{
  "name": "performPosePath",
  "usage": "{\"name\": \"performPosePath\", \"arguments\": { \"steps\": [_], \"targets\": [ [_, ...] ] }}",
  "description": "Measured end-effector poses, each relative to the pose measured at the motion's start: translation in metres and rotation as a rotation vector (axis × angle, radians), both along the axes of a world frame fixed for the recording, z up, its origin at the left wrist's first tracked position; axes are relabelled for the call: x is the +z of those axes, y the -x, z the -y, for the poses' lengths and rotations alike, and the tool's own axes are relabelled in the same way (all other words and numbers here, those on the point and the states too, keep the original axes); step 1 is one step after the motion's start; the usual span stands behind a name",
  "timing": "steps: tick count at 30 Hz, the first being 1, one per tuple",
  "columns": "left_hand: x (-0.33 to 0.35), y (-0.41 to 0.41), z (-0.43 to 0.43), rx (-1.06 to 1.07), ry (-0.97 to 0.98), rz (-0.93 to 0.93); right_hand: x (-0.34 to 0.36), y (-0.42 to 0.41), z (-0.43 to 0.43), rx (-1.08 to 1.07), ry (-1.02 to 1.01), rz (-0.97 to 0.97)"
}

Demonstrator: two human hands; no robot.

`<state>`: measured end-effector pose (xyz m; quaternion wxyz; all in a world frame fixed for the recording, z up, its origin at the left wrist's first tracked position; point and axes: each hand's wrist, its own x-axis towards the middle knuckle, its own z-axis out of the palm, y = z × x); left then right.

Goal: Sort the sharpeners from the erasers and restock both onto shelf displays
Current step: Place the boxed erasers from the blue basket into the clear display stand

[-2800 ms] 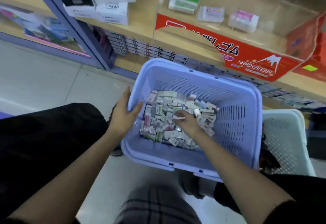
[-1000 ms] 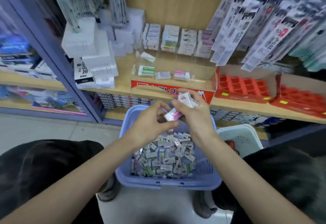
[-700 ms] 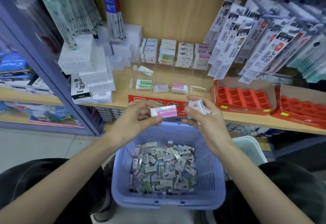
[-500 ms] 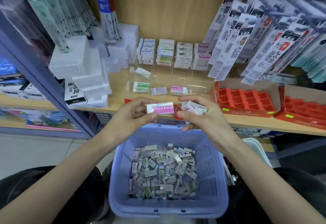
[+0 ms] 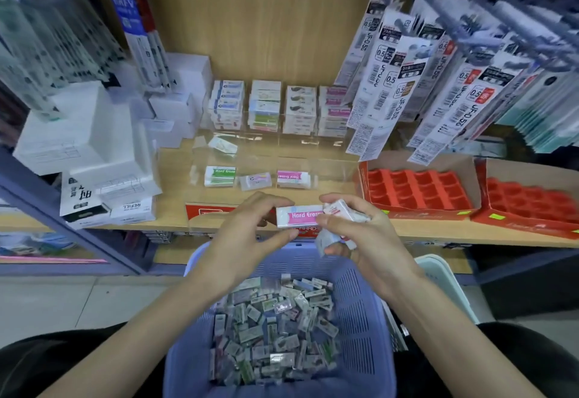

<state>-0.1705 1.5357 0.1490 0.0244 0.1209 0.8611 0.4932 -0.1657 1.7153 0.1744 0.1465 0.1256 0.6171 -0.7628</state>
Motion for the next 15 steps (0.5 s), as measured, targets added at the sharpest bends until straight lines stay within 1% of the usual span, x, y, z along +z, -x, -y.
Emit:
{"name": "performPosePath", "arguments": {
  "steps": [1, 3, 4, 6, 8, 10, 15],
  "targets": [
    [0.0008, 0.0019, -0.0033, 0.024, -0.088, 0.057, -0.0006, 0.0000, -0.0010, -0.007, 0.007, 0.015],
    [0.0040, 0.0065, -0.0082, 0.077, -0.383, 0.246, -0.0025, 0.0004, -0.0020, -0.012, 0.035, 0.034],
    [0.0046, 0.0085, -0.0092, 0.089, -0.508, 0.303, -0.0026, 0.0002, -0.0022, -0.008, 0.050, 0.031],
    [0.0037, 0.0106, -0.0084, 0.075, -0.652, 0.363, -0.0024, -0.0011, -0.0016, 0.030, 0.036, -0.009],
    [0.0045, 0.0099, -0.0072, 0.058, -0.755, 0.424, -0.0026, -0.0046, 0.0012, 0.106, -0.027, -0.054],
    [0.0048, 0.0094, -0.0058, 0.063, -0.746, 0.458, -0.0024, -0.0070, 0.0029, 0.157, -0.094, -0.073],
    [0.0059, 0.0099, -0.0050, 0.062, -0.472, 0.347, 0.0031, 0.0025, -0.0051, 0.075, -0.199, -0.172]
  ]
}}
